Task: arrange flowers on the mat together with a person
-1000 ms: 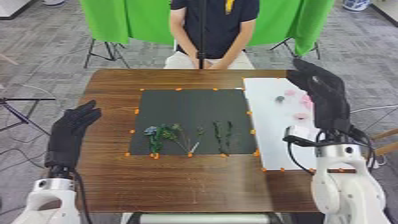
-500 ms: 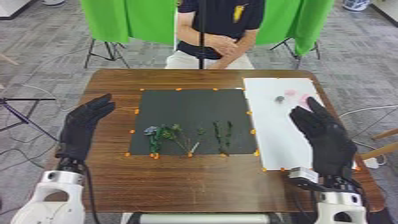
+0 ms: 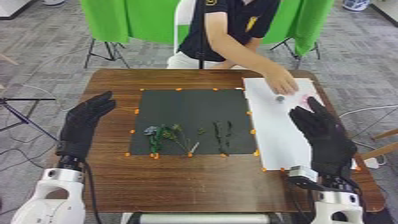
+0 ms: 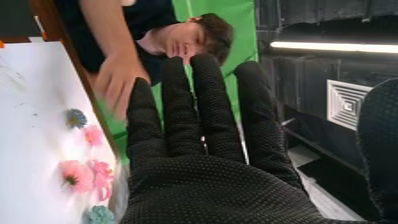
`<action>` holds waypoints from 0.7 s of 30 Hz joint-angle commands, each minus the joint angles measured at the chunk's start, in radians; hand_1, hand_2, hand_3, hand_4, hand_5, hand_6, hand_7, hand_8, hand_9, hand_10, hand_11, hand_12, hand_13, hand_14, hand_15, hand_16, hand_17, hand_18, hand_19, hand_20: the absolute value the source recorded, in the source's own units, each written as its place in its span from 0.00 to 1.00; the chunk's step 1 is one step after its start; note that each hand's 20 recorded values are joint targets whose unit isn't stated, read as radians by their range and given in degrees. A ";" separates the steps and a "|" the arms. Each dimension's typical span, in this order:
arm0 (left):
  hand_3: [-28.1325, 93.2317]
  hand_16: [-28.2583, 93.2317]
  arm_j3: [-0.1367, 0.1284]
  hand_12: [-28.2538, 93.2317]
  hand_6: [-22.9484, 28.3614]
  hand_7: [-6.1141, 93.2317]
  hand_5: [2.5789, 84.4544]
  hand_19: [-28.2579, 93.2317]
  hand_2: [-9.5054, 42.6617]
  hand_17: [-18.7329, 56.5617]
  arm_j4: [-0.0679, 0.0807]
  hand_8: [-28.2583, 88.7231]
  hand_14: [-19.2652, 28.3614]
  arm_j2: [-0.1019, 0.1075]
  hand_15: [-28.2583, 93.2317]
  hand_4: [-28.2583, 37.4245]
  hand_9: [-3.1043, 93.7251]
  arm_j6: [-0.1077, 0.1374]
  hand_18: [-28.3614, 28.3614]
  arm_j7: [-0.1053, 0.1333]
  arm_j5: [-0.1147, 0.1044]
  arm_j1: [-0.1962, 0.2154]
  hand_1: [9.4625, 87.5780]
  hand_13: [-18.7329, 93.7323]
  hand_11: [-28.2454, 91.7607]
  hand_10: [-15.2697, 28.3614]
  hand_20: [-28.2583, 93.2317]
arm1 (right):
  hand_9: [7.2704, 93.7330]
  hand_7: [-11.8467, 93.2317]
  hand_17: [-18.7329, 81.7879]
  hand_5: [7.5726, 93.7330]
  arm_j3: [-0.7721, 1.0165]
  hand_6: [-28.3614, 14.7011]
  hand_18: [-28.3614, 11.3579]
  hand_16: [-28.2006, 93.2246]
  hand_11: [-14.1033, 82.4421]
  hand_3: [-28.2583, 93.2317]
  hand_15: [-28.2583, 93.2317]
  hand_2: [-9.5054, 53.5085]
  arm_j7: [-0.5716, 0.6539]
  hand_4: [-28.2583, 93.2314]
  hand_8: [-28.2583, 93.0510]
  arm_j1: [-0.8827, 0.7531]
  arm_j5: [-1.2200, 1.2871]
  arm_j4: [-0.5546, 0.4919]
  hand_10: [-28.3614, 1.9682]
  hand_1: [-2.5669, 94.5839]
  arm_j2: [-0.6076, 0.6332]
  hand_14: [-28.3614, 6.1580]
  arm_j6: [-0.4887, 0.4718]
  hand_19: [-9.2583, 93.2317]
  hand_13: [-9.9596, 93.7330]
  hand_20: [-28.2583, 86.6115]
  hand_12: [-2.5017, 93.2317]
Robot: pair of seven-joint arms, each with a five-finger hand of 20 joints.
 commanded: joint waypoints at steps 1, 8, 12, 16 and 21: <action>0.75 0.27 -0.005 0.35 0.53 0.19 0.53 0.26 0.28 0.28 0.011 0.20 0.75 0.003 0.31 0.00 0.48 -0.010 0.68 -0.004 -0.016 0.000 0.12 0.45 0.38 0.66 0.34 | 0.50 0.22 0.42 0.45 -0.002 0.66 0.39 0.34 0.21 0.92 0.34 0.15 -0.029 0.09 0.16 -0.008 -0.001 -0.005 0.45 0.10 -0.021 0.45 0.001 0.11 0.49 0.52 0.15; 0.75 0.27 -0.011 0.35 0.53 0.19 0.53 0.26 0.28 0.28 0.010 0.20 0.75 0.001 0.31 0.00 0.48 -0.006 0.68 -0.004 -0.020 0.006 0.12 0.45 0.37 0.66 0.34 | 0.51 0.22 0.43 0.45 0.005 0.67 0.39 0.34 0.21 0.92 0.35 0.15 -0.035 0.09 0.15 -0.010 -0.018 -0.005 0.45 0.10 -0.031 0.45 -0.009 0.11 0.50 0.52 0.15; 0.75 0.27 -0.010 0.35 0.53 0.19 0.53 0.26 0.28 0.28 0.012 0.20 0.75 0.002 0.31 0.00 0.48 -0.003 0.68 -0.006 -0.031 0.003 0.12 0.45 0.37 0.66 0.34 | 0.52 0.22 0.43 0.46 0.004 0.67 0.39 0.34 0.22 0.92 0.35 0.15 -0.032 0.09 0.15 -0.015 -0.006 -0.005 0.44 0.10 -0.028 0.44 0.007 0.11 0.51 0.52 0.15; 0.75 0.27 -0.012 0.35 0.53 0.19 0.53 0.26 0.28 0.28 0.011 0.20 0.75 0.003 0.31 0.00 0.48 0.002 0.68 -0.003 -0.033 0.004 0.12 0.45 0.37 0.66 0.34 | 0.53 0.22 0.43 0.47 0.002 0.67 0.39 0.34 0.22 0.92 0.35 0.15 -0.032 0.09 0.15 -0.009 -0.010 -0.003 0.44 0.10 -0.029 0.44 0.003 0.11 0.51 0.52 0.15; 0.75 0.27 -0.014 0.35 0.53 0.19 0.53 0.26 0.28 0.28 0.011 0.20 0.75 0.002 0.31 0.00 0.48 0.002 0.68 -0.007 -0.037 0.005 0.13 0.45 0.38 0.66 0.34 | 0.54 0.22 0.43 0.48 -0.001 0.67 0.39 0.34 0.22 0.92 0.35 0.16 -0.030 0.09 0.15 -0.009 -0.015 -0.003 0.44 0.10 -0.033 0.44 0.000 0.11 0.52 0.52 0.15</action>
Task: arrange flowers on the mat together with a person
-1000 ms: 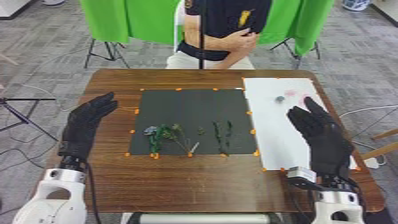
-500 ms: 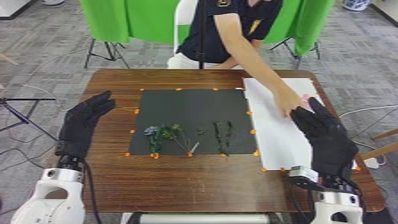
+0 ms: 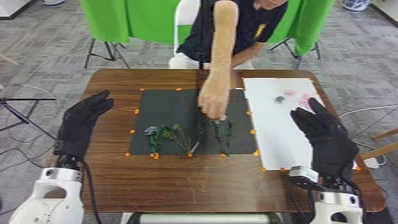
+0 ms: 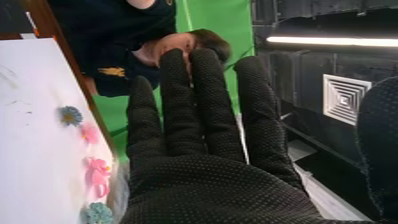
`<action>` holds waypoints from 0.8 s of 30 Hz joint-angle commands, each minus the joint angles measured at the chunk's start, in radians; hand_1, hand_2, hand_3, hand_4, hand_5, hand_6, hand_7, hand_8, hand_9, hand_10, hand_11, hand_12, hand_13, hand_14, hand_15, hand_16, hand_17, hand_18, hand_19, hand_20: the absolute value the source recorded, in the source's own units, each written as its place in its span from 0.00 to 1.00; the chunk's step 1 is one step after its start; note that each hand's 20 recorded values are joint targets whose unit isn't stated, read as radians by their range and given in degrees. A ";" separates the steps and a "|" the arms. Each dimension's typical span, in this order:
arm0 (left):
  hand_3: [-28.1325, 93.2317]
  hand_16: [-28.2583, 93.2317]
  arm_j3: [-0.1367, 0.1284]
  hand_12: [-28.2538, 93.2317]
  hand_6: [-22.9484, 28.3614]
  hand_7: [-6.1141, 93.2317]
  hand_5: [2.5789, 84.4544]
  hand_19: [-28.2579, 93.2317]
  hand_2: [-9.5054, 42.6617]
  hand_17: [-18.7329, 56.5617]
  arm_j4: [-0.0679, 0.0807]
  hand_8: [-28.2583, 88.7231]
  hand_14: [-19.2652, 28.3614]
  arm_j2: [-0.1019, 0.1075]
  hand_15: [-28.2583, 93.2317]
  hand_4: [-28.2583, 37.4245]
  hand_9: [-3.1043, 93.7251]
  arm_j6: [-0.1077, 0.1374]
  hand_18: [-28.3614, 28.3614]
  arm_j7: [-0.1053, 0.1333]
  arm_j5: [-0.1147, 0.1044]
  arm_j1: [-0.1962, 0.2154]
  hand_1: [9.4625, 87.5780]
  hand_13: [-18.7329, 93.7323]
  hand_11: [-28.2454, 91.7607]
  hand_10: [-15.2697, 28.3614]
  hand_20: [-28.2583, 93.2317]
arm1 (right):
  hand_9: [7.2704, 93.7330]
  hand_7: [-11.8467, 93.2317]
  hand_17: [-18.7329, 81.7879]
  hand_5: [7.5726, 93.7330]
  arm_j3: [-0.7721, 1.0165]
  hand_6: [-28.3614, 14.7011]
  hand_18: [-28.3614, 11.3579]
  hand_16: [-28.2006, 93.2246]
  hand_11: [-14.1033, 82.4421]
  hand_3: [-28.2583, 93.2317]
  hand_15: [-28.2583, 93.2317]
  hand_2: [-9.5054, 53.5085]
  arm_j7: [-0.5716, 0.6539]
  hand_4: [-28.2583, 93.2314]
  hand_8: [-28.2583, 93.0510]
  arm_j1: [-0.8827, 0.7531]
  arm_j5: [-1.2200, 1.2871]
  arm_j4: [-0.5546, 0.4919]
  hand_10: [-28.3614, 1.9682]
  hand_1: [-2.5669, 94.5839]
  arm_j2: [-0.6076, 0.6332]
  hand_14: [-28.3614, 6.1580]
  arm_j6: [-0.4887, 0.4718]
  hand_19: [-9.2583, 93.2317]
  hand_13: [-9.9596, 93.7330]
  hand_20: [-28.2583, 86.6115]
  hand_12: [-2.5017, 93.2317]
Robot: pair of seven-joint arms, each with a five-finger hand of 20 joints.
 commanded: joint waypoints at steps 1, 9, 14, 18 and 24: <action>0.75 0.27 -0.007 0.35 0.53 0.19 0.53 0.26 0.28 0.28 0.004 0.20 0.75 -0.003 0.31 0.00 0.48 0.006 0.68 -0.006 -0.012 0.011 0.12 0.45 0.38 0.66 0.34 | 0.54 0.23 0.43 0.48 -0.005 0.67 0.39 0.34 0.22 0.92 0.35 0.16 -0.010 0.09 0.15 -0.005 -0.008 -0.001 0.44 0.10 -0.012 0.44 -0.002 0.11 0.52 0.52 0.15; 0.75 0.27 -0.005 0.35 0.54 0.19 0.53 0.26 0.28 0.28 0.008 0.20 0.75 -0.002 0.31 0.00 0.48 0.001 0.68 -0.008 -0.013 0.002 0.12 0.45 0.37 0.66 0.34 | 0.55 0.22 0.44 0.49 -0.005 0.66 0.40 0.35 0.22 0.91 0.36 0.16 -0.007 0.09 0.15 -0.003 -0.012 0.000 0.44 0.11 -0.009 0.43 0.003 0.10 0.53 0.53 0.16; 0.75 0.27 -0.007 0.35 0.54 0.19 0.53 0.26 0.28 0.28 0.006 0.20 0.75 -0.006 0.31 0.00 0.48 0.005 0.68 -0.008 -0.013 0.004 0.12 0.45 0.38 0.66 0.34 | 0.56 0.23 0.44 0.49 -0.005 0.67 0.40 0.35 0.22 0.91 0.36 0.16 0.000 0.09 0.15 -0.006 -0.010 -0.001 0.44 0.11 -0.010 0.43 0.003 0.10 0.53 0.53 0.16; 0.75 0.27 -0.006 0.35 0.54 0.18 0.53 0.26 0.28 0.28 0.008 0.20 0.75 -0.004 0.31 0.00 0.48 0.007 0.68 -0.011 -0.015 -0.001 0.12 0.45 0.38 0.66 0.34 | 0.57 0.23 0.44 0.50 -0.007 0.67 0.40 0.35 0.22 0.91 0.36 0.16 0.003 0.09 0.15 -0.004 -0.011 0.002 0.44 0.11 -0.010 0.42 0.003 0.10 0.54 0.53 0.16; 0.75 0.27 -0.004 0.35 0.54 0.19 0.53 0.26 0.28 0.28 0.009 0.20 0.75 -0.004 0.31 0.00 0.48 0.001 0.68 -0.016 -0.012 -0.004 0.12 0.45 0.37 0.66 0.34 | 0.58 0.23 0.44 0.50 -0.006 0.68 0.40 0.35 0.22 0.91 0.36 0.16 0.005 0.09 0.15 -0.002 -0.012 0.004 0.44 0.11 -0.006 0.43 0.003 0.10 0.54 0.53 0.16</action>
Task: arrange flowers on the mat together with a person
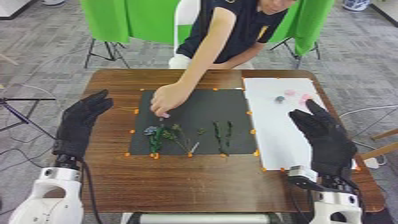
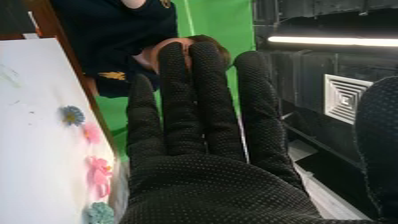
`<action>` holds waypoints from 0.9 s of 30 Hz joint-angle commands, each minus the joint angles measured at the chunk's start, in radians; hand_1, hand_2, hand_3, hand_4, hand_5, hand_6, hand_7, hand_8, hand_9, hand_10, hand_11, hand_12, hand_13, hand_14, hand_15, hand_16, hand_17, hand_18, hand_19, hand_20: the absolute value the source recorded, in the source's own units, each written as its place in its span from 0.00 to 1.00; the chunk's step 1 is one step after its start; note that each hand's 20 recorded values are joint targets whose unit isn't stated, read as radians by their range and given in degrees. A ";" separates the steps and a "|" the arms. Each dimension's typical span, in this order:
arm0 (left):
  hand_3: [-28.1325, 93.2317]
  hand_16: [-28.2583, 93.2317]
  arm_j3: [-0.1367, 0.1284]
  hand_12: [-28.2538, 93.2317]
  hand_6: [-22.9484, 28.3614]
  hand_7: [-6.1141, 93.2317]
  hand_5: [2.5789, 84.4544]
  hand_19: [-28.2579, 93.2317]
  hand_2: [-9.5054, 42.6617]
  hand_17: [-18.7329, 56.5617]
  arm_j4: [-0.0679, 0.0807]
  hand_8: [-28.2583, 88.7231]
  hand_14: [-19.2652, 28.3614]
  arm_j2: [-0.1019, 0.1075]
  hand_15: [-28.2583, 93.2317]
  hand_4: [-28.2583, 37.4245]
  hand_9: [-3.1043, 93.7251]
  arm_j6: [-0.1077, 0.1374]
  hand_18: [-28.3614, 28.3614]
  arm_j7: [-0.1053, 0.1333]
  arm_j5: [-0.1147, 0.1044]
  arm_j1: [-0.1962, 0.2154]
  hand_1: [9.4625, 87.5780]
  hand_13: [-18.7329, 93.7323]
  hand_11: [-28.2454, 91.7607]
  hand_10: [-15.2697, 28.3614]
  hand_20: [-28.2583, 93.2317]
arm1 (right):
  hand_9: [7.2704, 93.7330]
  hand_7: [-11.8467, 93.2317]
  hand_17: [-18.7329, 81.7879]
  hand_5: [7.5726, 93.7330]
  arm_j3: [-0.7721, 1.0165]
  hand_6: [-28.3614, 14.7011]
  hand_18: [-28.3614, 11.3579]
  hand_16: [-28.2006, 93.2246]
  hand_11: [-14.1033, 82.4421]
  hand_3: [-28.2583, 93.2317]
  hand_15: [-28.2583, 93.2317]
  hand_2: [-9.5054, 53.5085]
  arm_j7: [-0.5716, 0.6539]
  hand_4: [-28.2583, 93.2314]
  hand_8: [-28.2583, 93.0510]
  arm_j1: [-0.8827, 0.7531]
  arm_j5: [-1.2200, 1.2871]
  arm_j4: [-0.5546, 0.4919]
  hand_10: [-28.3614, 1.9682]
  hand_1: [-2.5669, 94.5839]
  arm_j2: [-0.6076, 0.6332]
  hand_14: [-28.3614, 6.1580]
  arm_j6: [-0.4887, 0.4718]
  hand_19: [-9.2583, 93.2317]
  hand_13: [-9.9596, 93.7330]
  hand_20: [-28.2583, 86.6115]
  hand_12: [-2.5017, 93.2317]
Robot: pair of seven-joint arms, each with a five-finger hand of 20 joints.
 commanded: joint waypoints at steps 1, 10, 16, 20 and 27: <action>0.75 0.27 -0.002 0.35 0.54 0.19 0.53 0.26 0.28 0.28 0.007 0.20 0.75 -0.003 0.31 0.00 0.48 0.000 0.68 -0.013 -0.005 0.001 0.12 0.45 0.37 0.66 0.34 | 0.58 0.23 0.44 0.50 -0.004 0.68 0.40 0.35 0.22 0.91 0.36 0.16 -0.003 0.09 0.15 -0.005 -0.009 0.002 0.44 0.11 -0.005 0.43 0.003 0.10 0.54 0.53 0.16; 0.75 0.27 -0.011 0.35 0.54 0.18 0.53 0.25 0.27 0.28 0.010 0.20 0.75 -0.003 0.30 0.00 0.48 -0.008 0.68 -0.014 -0.002 0.000 0.13 0.45 0.37 0.66 0.34 | 0.59 0.24 0.44 0.54 -0.004 0.71 0.37 0.36 0.23 0.91 0.36 0.17 -0.003 0.09 0.15 0.001 -0.014 0.007 0.45 0.11 -0.006 0.41 0.000 0.10 0.55 0.53 0.16; 0.75 0.27 -0.011 0.35 0.53 0.18 0.53 0.25 0.28 0.28 0.014 0.20 0.75 -0.004 0.30 0.00 0.48 -0.023 0.68 -0.017 0.003 -0.006 0.13 0.45 0.37 0.66 0.34 | 0.55 0.24 0.44 0.53 -0.009 0.71 0.37 0.36 0.22 0.91 0.36 0.17 -0.015 0.09 0.15 0.007 -0.011 0.012 0.45 0.11 -0.005 0.40 0.006 0.10 0.55 0.53 0.16; 0.75 0.27 -0.021 0.35 0.53 0.19 0.53 0.25 0.27 0.28 0.013 0.20 0.75 -0.009 0.30 0.00 0.48 -0.044 0.68 -0.026 0.011 -0.004 0.14 0.45 0.37 0.66 0.34 | 0.50 0.24 0.44 0.51 -0.012 0.70 0.37 0.37 0.21 0.91 0.36 0.16 -0.019 0.09 0.15 0.014 -0.008 0.016 0.44 0.10 -0.003 0.38 0.012 0.11 0.54 0.53 0.17; 0.76 0.28 -0.030 0.35 0.53 0.18 0.53 0.25 0.25 0.28 0.008 0.20 0.75 -0.010 0.30 0.04 0.48 -0.034 0.67 -0.018 0.008 0.003 0.16 0.45 0.37 0.66 0.34 | 0.44 0.24 0.43 0.48 0.003 0.69 0.36 0.38 0.20 0.92 0.35 0.14 -0.030 0.09 0.15 0.021 -0.023 0.016 0.44 0.11 0.019 0.38 0.024 0.11 0.50 0.52 0.17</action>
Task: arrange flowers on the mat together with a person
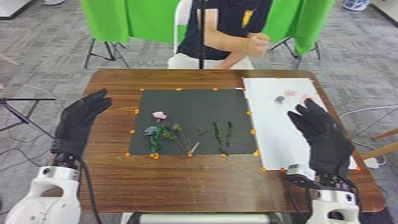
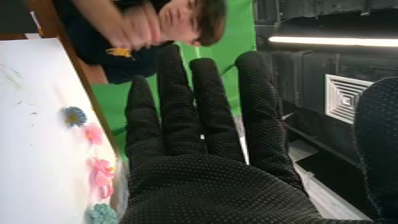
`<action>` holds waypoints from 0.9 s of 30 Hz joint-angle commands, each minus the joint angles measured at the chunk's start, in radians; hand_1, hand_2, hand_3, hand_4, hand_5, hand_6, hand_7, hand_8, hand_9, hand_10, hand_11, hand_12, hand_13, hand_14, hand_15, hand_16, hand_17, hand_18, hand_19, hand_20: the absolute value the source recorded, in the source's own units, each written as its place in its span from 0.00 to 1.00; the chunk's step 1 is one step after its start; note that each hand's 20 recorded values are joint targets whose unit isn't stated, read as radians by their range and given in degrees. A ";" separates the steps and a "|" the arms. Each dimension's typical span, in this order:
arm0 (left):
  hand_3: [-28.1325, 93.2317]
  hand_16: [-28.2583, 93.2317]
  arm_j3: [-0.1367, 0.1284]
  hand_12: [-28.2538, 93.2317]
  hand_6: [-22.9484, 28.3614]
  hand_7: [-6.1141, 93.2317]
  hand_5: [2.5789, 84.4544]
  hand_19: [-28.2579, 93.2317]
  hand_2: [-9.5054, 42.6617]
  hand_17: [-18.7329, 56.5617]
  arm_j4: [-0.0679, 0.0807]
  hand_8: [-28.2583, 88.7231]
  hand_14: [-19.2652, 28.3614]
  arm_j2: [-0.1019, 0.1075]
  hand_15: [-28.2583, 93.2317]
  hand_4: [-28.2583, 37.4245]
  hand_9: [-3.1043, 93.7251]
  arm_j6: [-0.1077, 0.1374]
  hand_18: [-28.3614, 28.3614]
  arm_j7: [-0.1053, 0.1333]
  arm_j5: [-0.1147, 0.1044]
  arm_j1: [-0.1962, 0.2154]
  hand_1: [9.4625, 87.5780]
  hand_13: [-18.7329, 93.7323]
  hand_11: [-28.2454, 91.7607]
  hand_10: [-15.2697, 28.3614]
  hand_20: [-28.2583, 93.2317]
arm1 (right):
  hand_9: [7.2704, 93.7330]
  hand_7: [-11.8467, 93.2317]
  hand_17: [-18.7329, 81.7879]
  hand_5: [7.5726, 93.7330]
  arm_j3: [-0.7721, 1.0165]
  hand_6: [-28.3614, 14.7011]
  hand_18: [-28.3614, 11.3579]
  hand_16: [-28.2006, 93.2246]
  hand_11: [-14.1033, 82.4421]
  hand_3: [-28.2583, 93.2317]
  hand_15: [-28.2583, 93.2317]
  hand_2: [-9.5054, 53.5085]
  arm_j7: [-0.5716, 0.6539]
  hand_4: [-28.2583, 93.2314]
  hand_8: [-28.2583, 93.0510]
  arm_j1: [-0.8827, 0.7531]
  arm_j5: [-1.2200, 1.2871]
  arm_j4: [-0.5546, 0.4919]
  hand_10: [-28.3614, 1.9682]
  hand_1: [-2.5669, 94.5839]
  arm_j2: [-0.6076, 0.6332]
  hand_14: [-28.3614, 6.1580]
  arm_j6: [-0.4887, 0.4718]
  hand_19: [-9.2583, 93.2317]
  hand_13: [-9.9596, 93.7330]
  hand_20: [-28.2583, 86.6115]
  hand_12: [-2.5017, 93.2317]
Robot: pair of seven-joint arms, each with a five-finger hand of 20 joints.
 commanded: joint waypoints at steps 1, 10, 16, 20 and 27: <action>0.75 0.28 -0.011 0.35 0.53 0.18 0.52 0.25 0.25 0.28 0.001 0.20 0.75 -0.007 0.30 0.04 0.48 -0.009 0.67 -0.007 0.005 0.010 0.16 0.45 0.37 0.66 0.34 | 0.44 0.24 0.43 0.48 0.019 0.69 0.36 0.38 0.20 0.92 0.35 0.13 -0.033 0.09 0.15 0.009 -0.028 -0.003 0.44 0.11 0.028 0.38 0.027 0.11 0.50 0.52 0.17; 0.75 0.28 -0.018 0.35 0.53 0.18 0.52 0.25 0.25 0.28 -0.014 0.20 0.75 -0.010 0.30 0.06 0.48 0.010 0.67 -0.001 0.004 0.033 0.16 0.45 0.37 0.66 0.34 | 0.45 0.26 0.53 0.44 0.155 0.61 0.32 0.43 0.32 0.84 0.38 0.00 0.158 0.07 0.16 0.099 -0.460 -0.031 0.34 0.22 0.201 0.38 0.189 0.31 0.59 0.61 0.30; 0.75 0.28 -0.017 0.35 0.53 0.19 0.52 0.25 0.24 0.28 -0.009 0.20 0.75 -0.004 0.30 0.06 0.48 0.020 0.68 -0.012 0.000 0.024 0.17 0.45 0.37 0.66 0.34 | 0.60 0.25 0.63 0.50 0.180 0.58 0.32 0.41 0.34 0.81 0.45 0.00 0.370 0.07 0.16 0.201 -0.811 0.003 0.33 0.32 0.336 0.43 0.229 0.53 0.72 0.63 0.26; 0.75 0.28 -0.015 0.35 0.53 0.19 0.52 0.25 0.24 0.28 -0.011 0.20 0.75 -0.002 0.30 0.07 0.48 0.022 0.67 -0.012 0.004 0.018 0.17 0.45 0.37 0.66 0.34 | 0.71 0.26 0.69 0.60 0.171 0.67 0.33 0.41 0.36 0.78 0.49 0.00 0.474 0.06 0.15 0.264 -0.996 0.050 0.38 0.37 0.410 0.48 0.173 0.66 0.81 0.62 0.25; 0.75 0.28 -0.017 0.35 0.53 0.18 0.51 0.25 0.24 0.28 -0.019 0.20 0.75 -0.006 0.30 0.07 0.48 0.033 0.67 -0.017 0.003 0.033 0.17 0.45 0.37 0.66 0.34 | 0.77 0.23 0.78 0.55 0.105 0.68 0.42 0.42 0.32 0.77 0.51 0.00 0.629 0.05 0.16 0.399 -1.165 0.151 0.40 0.37 0.500 0.58 -0.086 0.82 0.91 0.52 0.22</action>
